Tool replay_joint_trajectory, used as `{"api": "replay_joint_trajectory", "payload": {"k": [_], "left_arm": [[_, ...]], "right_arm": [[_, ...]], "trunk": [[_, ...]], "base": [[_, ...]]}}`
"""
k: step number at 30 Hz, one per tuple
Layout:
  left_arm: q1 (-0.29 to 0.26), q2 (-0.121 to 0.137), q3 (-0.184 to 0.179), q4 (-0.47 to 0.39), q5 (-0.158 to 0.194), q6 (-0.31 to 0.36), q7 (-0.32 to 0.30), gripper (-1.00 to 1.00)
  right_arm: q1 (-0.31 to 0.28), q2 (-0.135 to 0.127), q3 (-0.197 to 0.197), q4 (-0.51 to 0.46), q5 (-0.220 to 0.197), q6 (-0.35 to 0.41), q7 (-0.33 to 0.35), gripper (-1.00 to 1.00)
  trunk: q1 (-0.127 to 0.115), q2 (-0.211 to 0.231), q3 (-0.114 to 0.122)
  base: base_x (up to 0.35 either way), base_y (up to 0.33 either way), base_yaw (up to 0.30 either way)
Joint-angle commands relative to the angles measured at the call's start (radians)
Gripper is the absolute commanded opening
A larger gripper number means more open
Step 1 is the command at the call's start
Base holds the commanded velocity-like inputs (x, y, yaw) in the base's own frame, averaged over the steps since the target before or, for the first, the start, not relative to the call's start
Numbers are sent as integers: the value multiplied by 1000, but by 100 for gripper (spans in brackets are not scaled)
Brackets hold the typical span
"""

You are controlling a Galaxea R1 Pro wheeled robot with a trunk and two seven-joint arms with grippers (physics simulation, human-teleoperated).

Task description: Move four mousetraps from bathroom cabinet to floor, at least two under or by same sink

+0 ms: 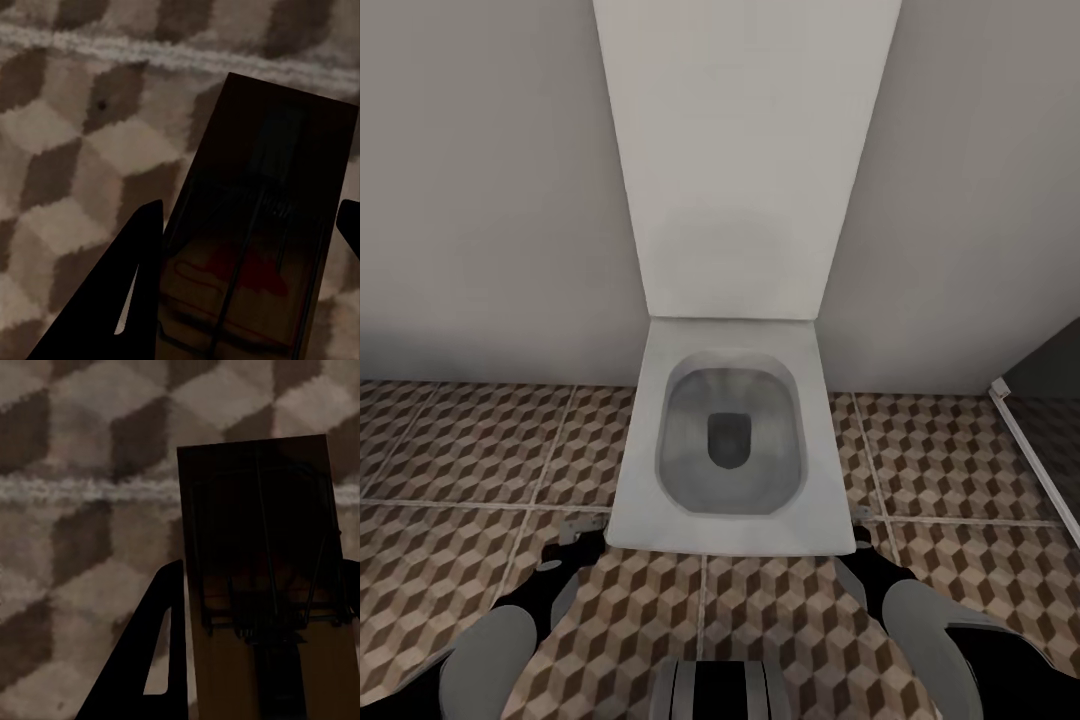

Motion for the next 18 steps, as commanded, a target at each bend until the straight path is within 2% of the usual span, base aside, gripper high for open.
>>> {"api": "replay_joint_trajectory", "payload": {"k": [1, 10, 18], "left_arm": [[-1, 0, 7, 1, -12, -5, 5, -100], [-1, -8, 8, -23, -12, -7, 5, -100], [-1, -30, 7, -30, -13, -11, 11, -100]], "right_arm": [[-1, 1, -8, 1, 8, -3, -1, -100], [-1, 3, -8, 2, 5, -5, -1, -100], [-1, 2, -9, 2, 5, -6, -1, -100]], "trunk": [[0, 0, -1], [0, 0, -1], [0, 0, -1]], "base": [[0, 0, 0], [0, 0, 0], [0, 0, 0]]}}
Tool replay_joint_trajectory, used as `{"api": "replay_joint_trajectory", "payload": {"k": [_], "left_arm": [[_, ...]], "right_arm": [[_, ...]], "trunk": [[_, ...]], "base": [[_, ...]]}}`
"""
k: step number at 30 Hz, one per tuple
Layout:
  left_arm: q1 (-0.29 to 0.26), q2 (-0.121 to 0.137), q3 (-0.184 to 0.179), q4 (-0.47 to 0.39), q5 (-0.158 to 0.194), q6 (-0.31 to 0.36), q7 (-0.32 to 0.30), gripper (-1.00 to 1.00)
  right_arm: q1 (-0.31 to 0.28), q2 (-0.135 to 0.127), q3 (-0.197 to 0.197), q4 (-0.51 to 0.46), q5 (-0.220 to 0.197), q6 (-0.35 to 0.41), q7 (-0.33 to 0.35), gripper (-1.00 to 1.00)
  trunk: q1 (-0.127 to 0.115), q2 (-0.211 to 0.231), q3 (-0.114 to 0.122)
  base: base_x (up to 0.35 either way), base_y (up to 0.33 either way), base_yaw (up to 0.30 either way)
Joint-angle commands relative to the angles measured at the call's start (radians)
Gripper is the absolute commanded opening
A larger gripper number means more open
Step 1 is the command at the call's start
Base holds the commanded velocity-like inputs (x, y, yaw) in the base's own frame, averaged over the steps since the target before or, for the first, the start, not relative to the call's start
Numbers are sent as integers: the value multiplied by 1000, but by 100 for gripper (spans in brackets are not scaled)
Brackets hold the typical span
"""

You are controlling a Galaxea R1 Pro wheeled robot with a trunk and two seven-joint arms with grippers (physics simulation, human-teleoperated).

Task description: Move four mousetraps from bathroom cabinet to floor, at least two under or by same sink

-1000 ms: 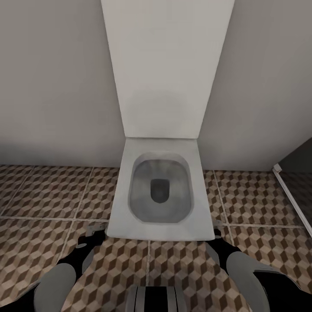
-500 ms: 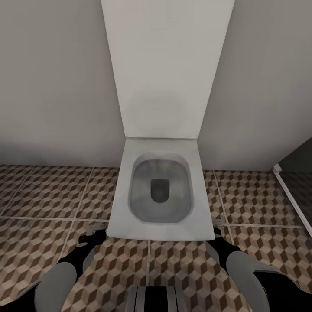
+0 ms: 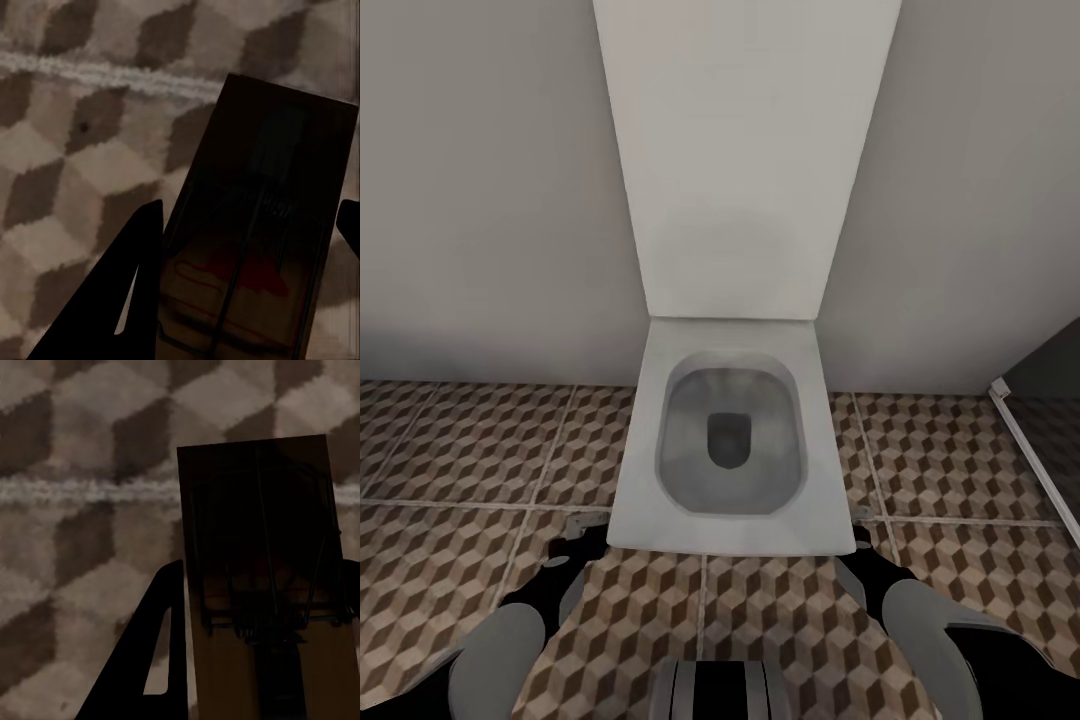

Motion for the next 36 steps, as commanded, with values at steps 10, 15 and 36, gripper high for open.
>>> {"api": "replay_joint_trajectory", "payload": {"k": [10, 15, 36], "left_arm": [[-1, -25, 7, 0, -39, -7, 18, -100], [-1, -29, 8, 0, -42, -8, 19, -100], [-1, -28, 7, 0, -43, -11, 18, -100]], "right_arm": [[-1, -1, -9, 1, 9, -4, -2, -100], [-1, -1, -9, 1, 9, -4, -2, -100], [-1, -1, -9, 1, 9, -6, -1, -100]], "trunk": [[0, 0, -1], [0, 0, -1], [7, -4, -66]], "base": [[0, 0, 0], [0, 0, 0], [0, 0, 0]]}}
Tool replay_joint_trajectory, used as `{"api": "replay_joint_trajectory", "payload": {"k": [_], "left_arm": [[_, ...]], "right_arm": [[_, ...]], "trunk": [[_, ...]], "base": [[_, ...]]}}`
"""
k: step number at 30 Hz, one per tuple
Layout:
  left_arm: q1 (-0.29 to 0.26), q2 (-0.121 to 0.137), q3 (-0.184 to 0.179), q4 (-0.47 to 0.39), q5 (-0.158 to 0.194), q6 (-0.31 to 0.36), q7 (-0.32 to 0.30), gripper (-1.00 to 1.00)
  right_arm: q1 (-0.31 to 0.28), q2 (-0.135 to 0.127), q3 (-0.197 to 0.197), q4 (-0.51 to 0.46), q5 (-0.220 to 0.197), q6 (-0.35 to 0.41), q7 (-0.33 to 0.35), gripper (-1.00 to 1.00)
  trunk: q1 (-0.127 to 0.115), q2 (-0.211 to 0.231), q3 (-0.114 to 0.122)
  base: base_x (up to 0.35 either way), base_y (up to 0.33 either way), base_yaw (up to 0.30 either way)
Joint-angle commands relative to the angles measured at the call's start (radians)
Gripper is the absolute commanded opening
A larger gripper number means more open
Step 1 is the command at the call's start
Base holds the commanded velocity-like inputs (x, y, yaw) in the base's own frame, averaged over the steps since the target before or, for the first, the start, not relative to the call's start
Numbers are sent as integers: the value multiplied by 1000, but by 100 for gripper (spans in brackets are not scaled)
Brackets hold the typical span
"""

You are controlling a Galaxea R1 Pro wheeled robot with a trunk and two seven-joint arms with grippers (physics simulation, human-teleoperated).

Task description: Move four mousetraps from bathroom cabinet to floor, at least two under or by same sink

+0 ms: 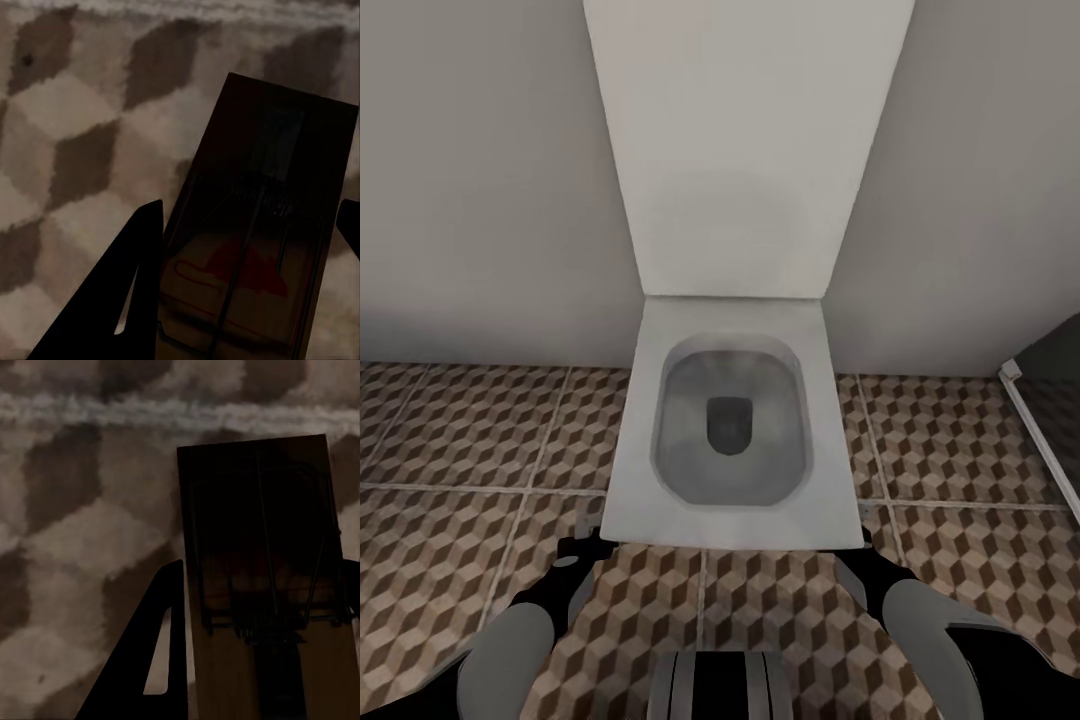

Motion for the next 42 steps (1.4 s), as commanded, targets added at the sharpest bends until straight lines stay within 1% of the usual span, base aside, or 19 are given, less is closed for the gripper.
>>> {"api": "replay_joint_trajectory", "payload": {"k": [1, 9, 17, 21, 26, 38, 42], "left_arm": [[-1, -1, 7, 1, -11, -4, 5, -100], [-1, -1, 7, 1, -11, -5, 5, -100], [-1, -1, 7, 1, -11, -5, 5, -100], [-1, -1, 7, 1, -11, -5, 5, -100], [-1, -1, 7, 1, -11, -5, 5, -100], [-1, 1, 7, -1, -11, -6, 4, -100], [-1, 1, 6, -1, -11, -6, 4, -100]], "right_arm": [[-1, 0, -8, 1, 9, -3, -1, -100], [-1, -1, -8, 1, 9, -4, -1, -100], [-1, -14, -9, 1, 8, -4, -1, -100], [-1, -17, -22, 1, 8, -4, -1, -100], [-1, -17, -34, 1, 9, -4, 0, -100], [-1, -19, -37, 1, 9, -5, -1, -100], [-1, -26, -38, 1, 9, -5, -1, -100]], "trunk": [[0, 0, -1], [0, 0, -1], [3, -2, -31], [5, -3, -47], [5, -3, -47], [5, -3, -47], [5, -3, -47]], "base": [[0, 0, 0], [0, 0, 0], [0, 0, 0], [0, 0, 0], [0, 0, 0], [0, 0, 0], [0, 0, 0]]}}
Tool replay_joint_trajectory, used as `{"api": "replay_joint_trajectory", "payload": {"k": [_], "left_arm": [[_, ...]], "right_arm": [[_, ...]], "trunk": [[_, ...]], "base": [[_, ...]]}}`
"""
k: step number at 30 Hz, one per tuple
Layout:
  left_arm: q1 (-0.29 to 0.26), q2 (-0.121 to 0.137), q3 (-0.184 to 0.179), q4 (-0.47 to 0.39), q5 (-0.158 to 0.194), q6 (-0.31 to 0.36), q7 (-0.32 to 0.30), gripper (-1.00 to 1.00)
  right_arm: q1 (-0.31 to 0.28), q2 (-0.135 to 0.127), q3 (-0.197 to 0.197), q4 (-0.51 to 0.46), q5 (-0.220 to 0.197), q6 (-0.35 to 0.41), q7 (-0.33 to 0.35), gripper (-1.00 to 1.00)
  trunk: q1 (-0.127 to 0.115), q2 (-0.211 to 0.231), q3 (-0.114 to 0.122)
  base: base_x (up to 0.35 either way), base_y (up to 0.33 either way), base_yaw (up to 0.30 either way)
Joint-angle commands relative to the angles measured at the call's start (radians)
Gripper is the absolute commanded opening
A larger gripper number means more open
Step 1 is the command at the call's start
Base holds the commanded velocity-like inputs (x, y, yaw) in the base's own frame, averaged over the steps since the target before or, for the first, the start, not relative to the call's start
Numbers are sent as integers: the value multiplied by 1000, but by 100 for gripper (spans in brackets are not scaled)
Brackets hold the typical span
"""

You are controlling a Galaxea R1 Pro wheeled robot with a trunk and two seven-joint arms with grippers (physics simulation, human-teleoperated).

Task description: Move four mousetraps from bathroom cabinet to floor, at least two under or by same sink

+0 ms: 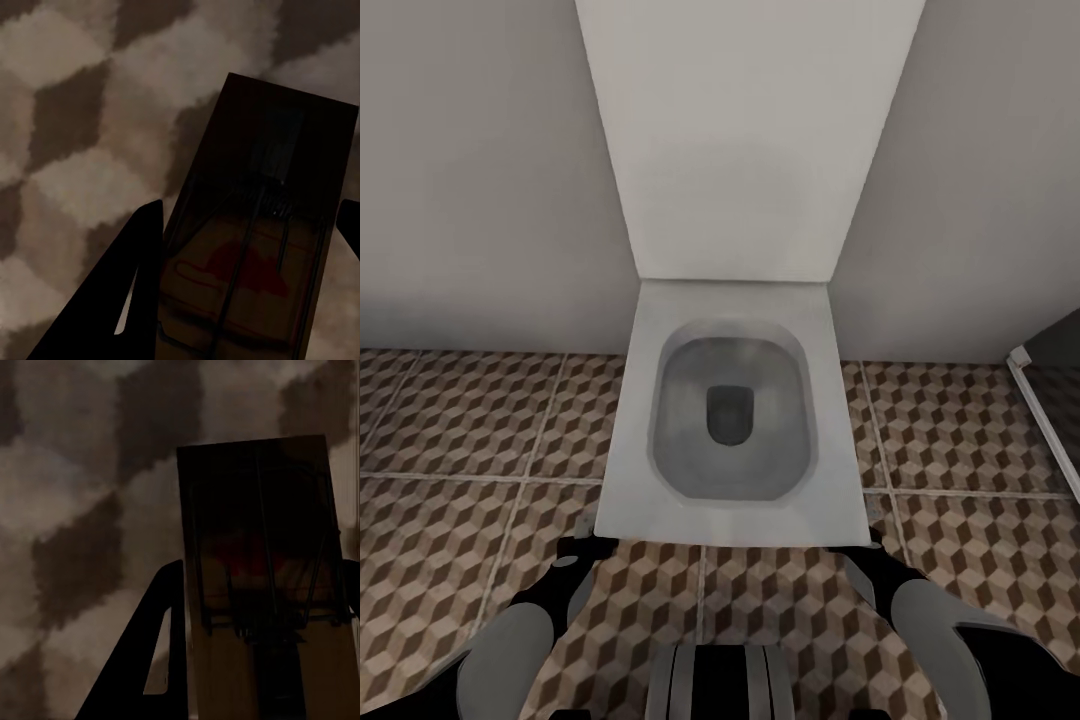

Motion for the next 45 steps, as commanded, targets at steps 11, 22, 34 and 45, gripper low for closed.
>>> {"api": "replay_joint_trajectory", "payload": {"k": [11, 22, 34, 45], "left_arm": [[-1, 0, 7, 1, -11, -5, 3, -100], [-1, 0, 7, 1, -11, -5, 3, -100], [0, 2, 7, 0, -11, -7, 4, -100], [-1, 0, 5, -38, -11, -9, 5, -100]], "right_arm": [[-1, -21, -27, 1, 8, -5, 1, -100], [-1, -25, -36, 2, 9, -7, 1, -100], [-1, -24, -37, 2, 9, -8, 1, -100], [-1, -24, -37, 2, 9, -9, 1, -100]], "trunk": [[0, 0, -1], [0, 0, -1], [3, -2, -28], [3, -2, -28]], "base": [[0, 0, 0], [0, 0, 0], [0, 0, 0], [0, 0, 0]]}}
